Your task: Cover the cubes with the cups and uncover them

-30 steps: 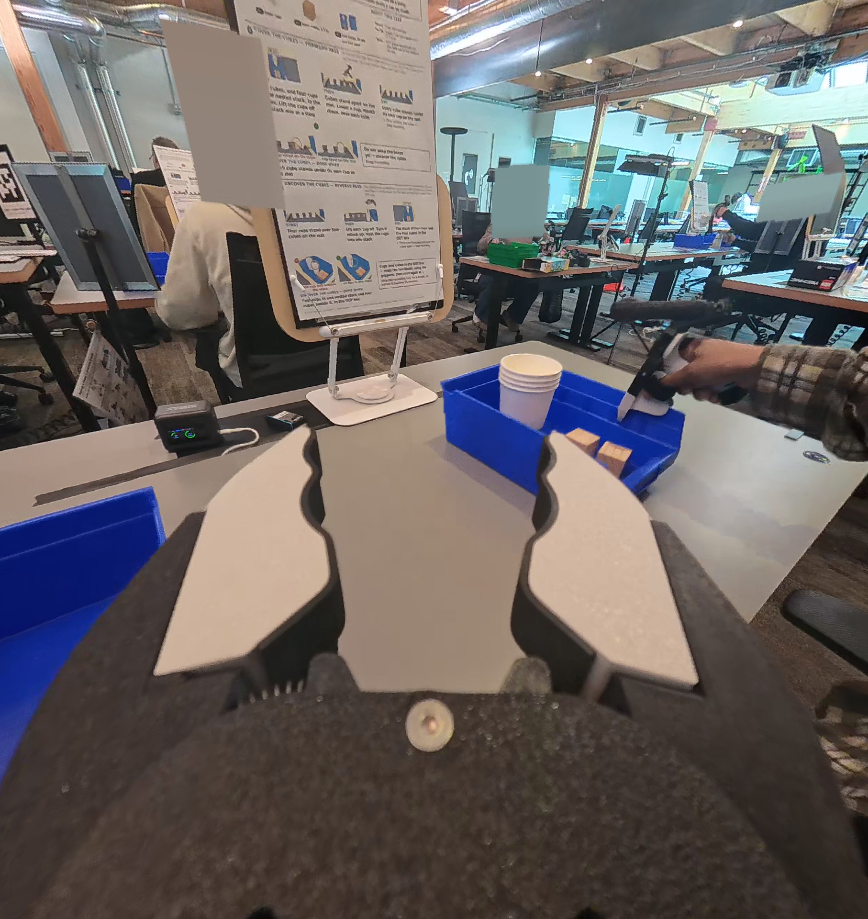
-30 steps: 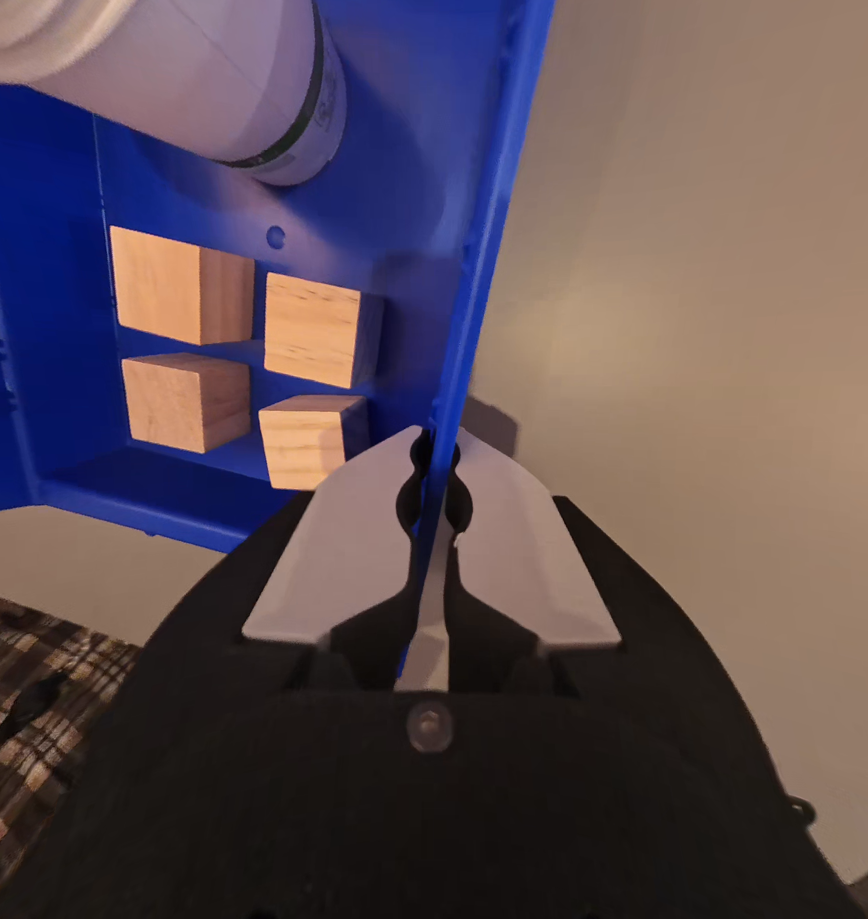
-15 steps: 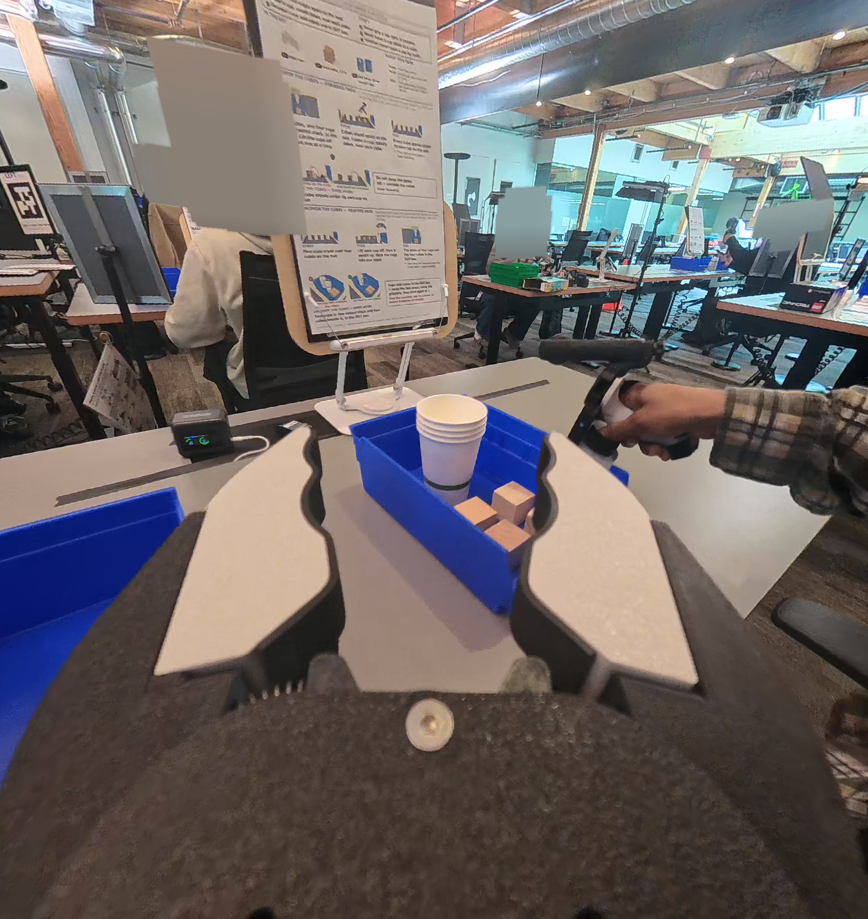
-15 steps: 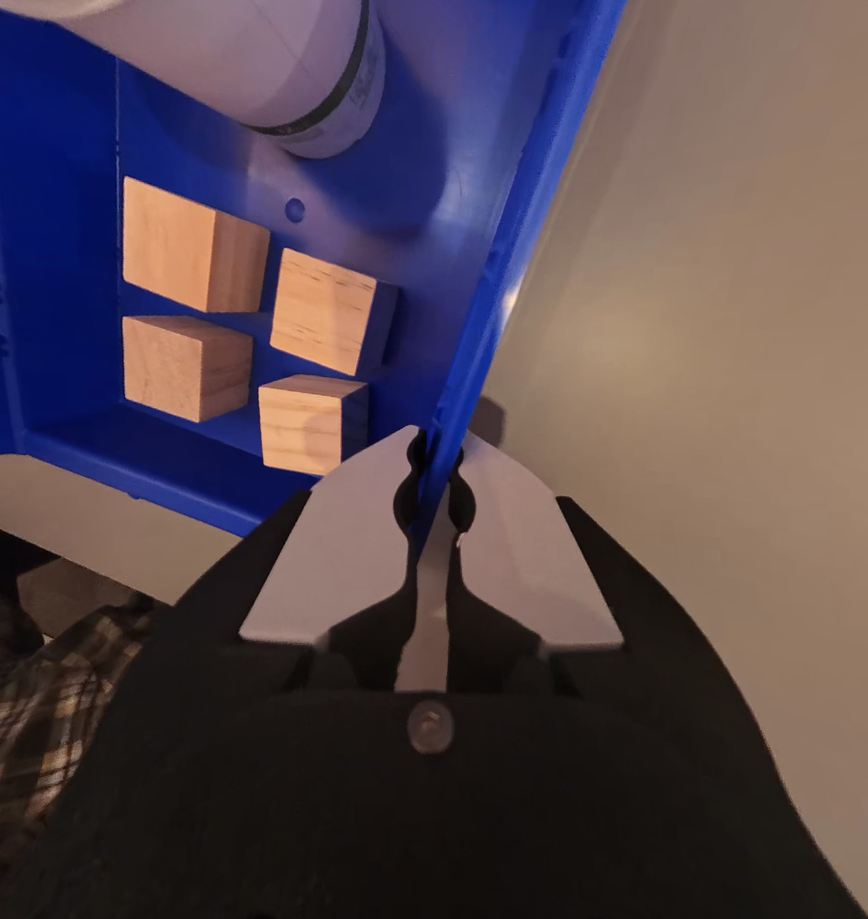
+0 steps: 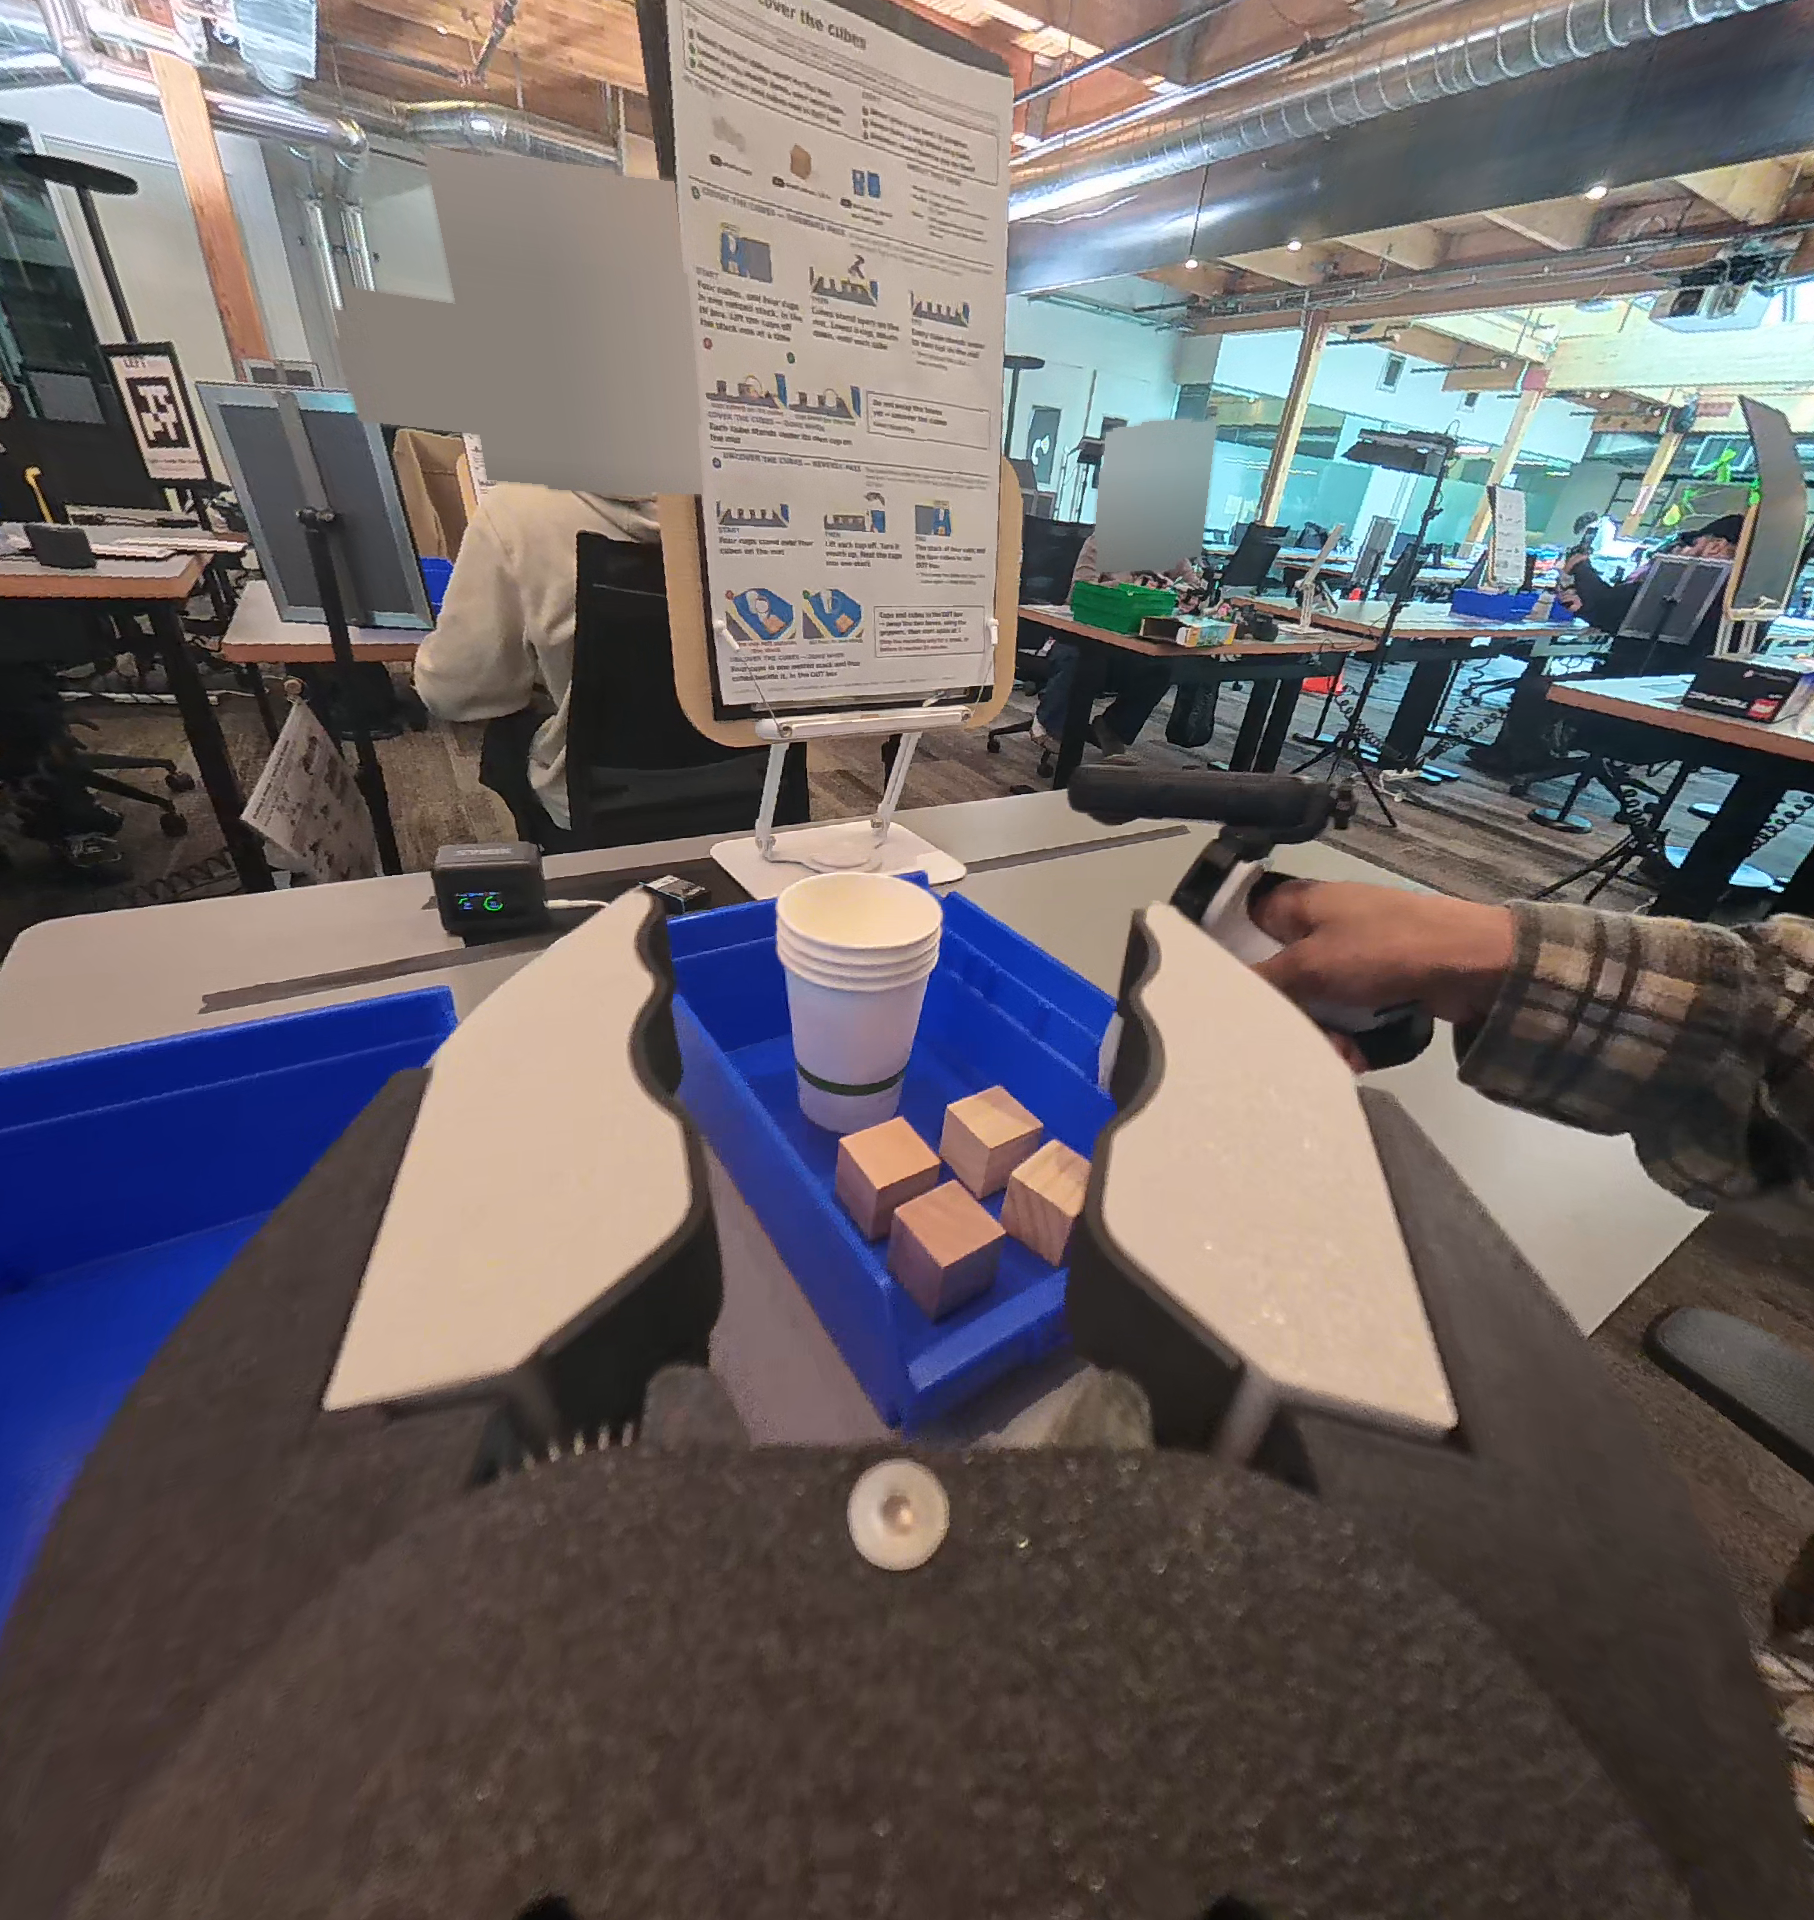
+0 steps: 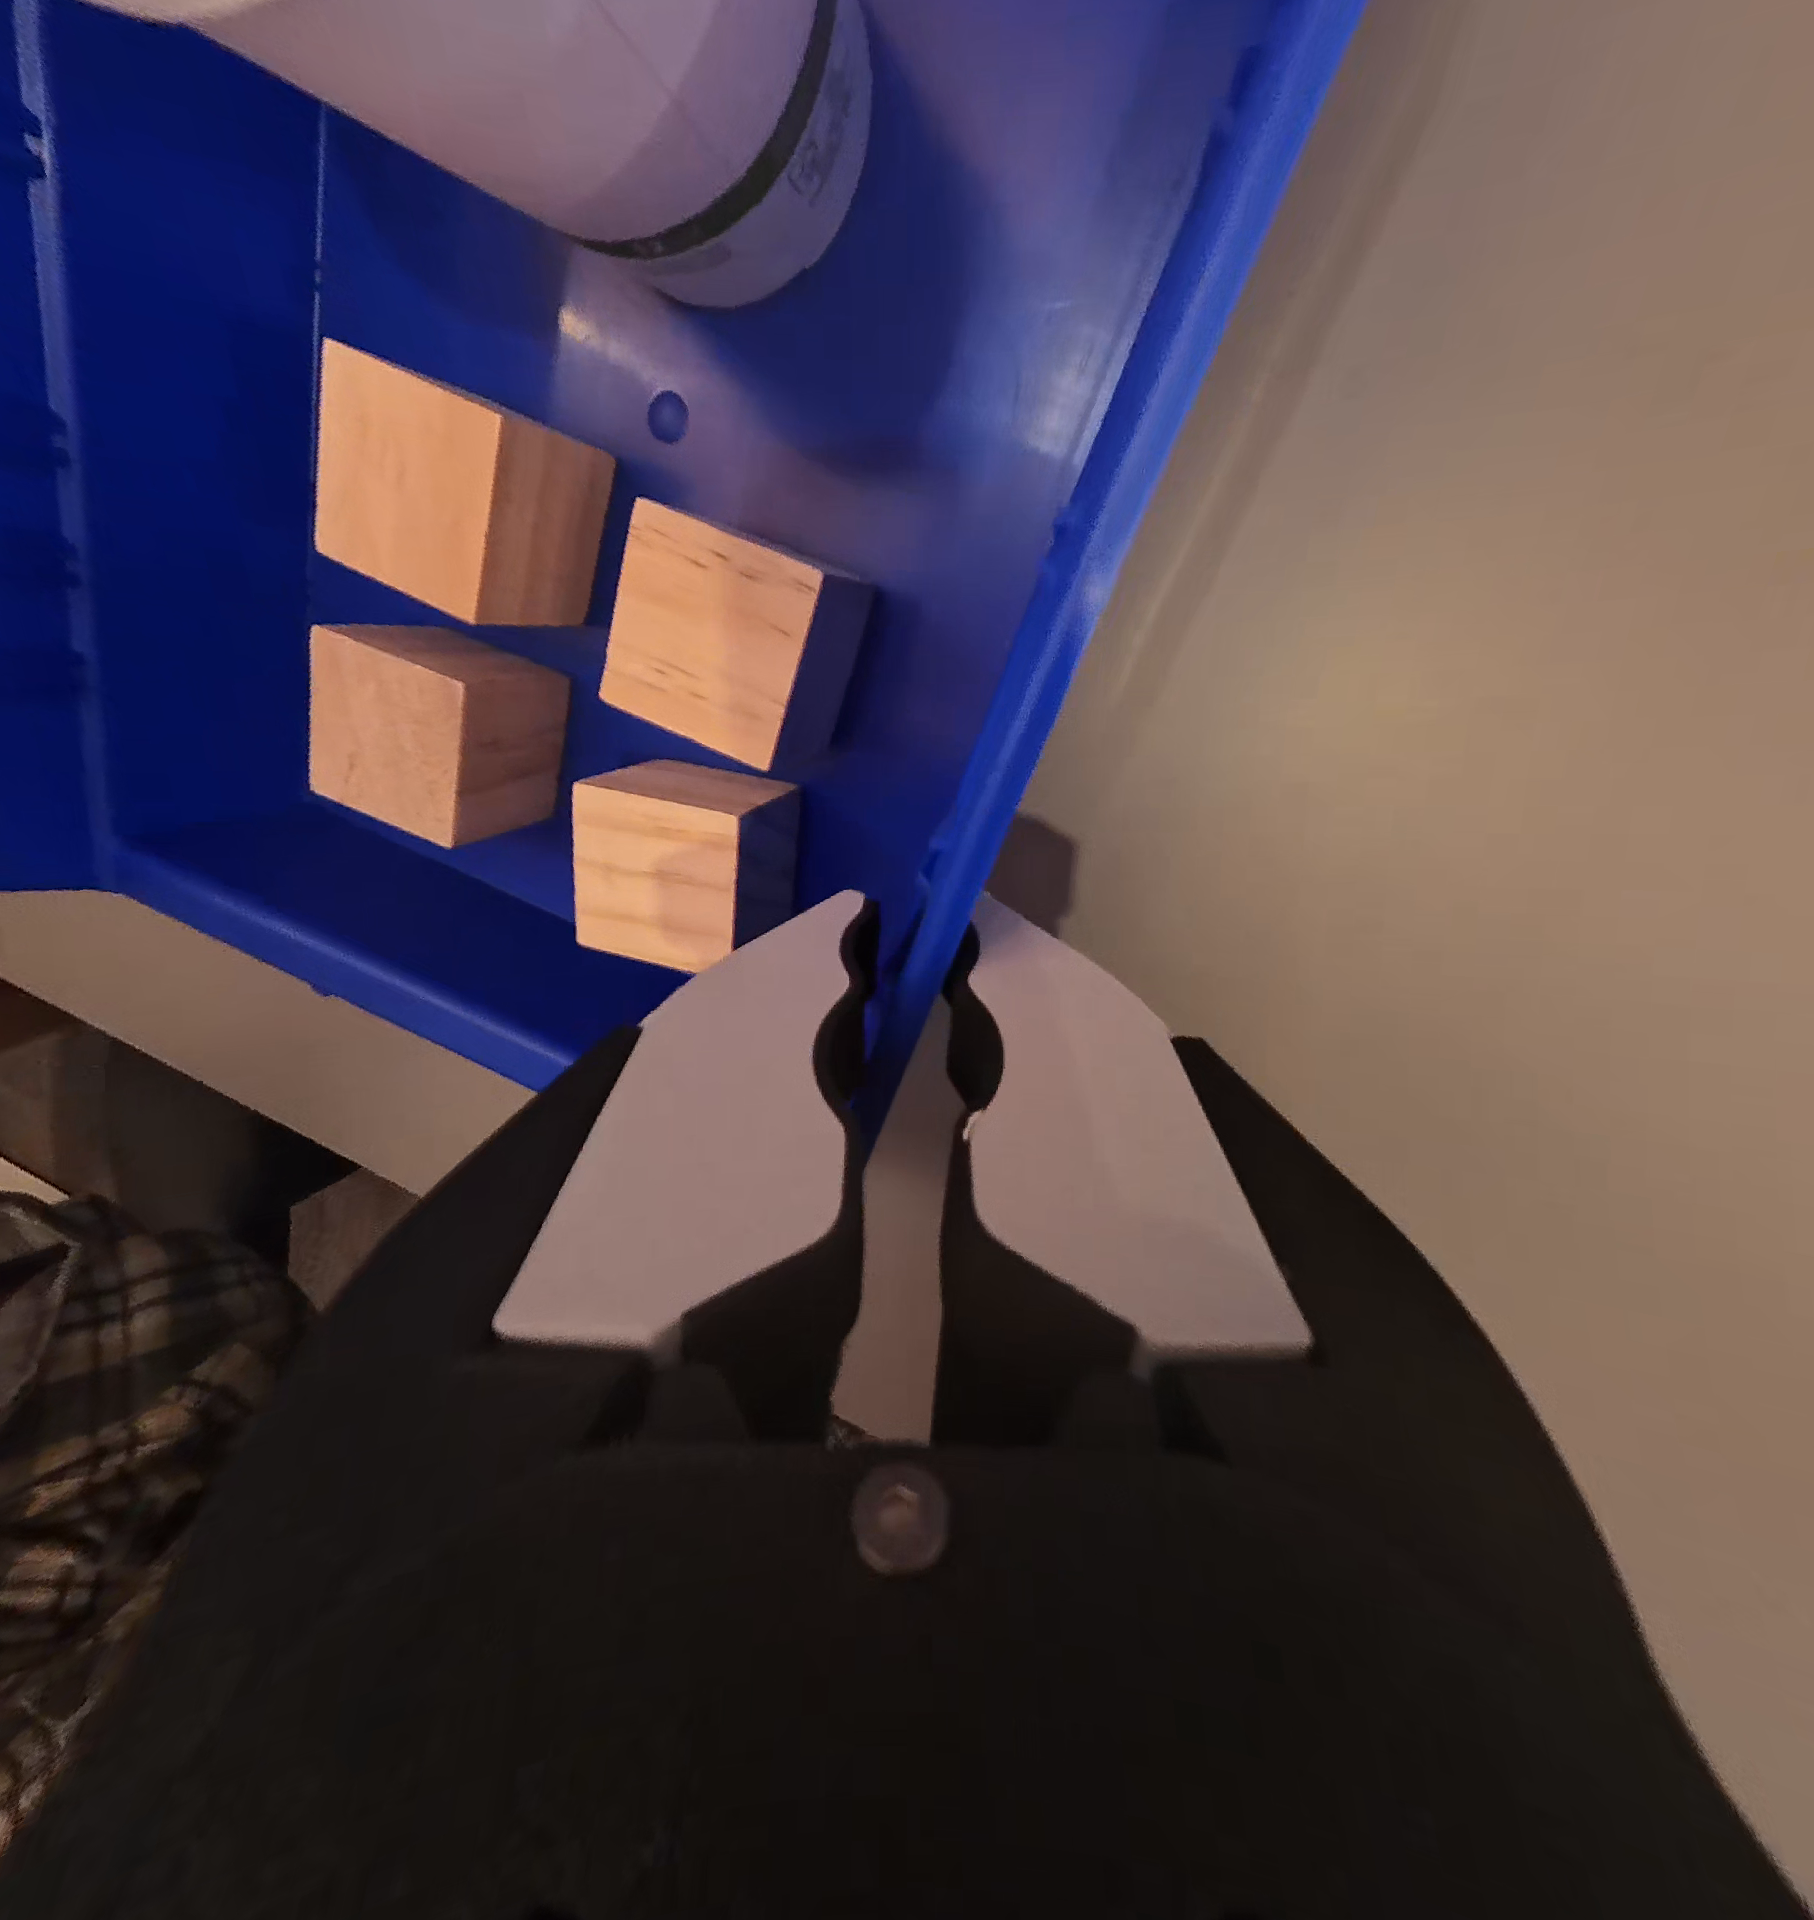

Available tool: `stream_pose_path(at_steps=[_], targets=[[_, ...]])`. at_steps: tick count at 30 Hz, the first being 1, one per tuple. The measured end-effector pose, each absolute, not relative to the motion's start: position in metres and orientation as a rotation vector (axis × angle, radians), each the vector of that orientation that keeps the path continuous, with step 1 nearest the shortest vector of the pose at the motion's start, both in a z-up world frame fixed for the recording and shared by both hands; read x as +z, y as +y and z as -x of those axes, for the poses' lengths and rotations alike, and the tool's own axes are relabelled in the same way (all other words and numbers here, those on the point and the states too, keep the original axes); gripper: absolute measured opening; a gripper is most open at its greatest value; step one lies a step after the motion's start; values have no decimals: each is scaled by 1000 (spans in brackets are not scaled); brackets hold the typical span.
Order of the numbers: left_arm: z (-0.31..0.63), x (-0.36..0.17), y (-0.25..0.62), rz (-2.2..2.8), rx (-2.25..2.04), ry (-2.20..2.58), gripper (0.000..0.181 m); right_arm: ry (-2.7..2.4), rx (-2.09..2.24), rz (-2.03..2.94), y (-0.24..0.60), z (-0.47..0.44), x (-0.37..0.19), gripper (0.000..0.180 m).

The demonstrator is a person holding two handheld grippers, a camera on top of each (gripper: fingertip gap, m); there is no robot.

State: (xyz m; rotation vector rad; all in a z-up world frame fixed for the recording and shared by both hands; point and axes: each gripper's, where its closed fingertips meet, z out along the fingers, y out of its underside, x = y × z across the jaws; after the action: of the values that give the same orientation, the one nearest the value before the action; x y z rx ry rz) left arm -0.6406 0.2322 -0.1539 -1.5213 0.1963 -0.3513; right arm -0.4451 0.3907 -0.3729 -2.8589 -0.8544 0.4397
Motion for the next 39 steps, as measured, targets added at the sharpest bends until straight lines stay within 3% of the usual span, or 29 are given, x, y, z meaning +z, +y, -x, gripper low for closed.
stream_pose_path(at_steps=[10, 19, 26, 32, 37, 39], targets=[[647, -154, 229, 1516, -359, 185, 82, -866, 549, 2843, 378, 486, -371, 15], [671, -158, 230, 1533, -287, 127, 89, -943, 914, 2728, 358, 478, -353, 62], [724, -191, 242, 1711, -72, -17, 88, -883, 1299, 2208, 337, 404, -307, 57], [725, -272, 271, 2142, -50, -4, 91, -768, 1409, 2182, 320, 337, -339, 49], [731, -298, 287, 2378, -39, 5, 87, -724, 1443, 2188, 327, 313, -350, 45], [738, -304, 292, 2461, -14, -6, 78, -726, 1413, 2183, 337, 309, -349, 44]])
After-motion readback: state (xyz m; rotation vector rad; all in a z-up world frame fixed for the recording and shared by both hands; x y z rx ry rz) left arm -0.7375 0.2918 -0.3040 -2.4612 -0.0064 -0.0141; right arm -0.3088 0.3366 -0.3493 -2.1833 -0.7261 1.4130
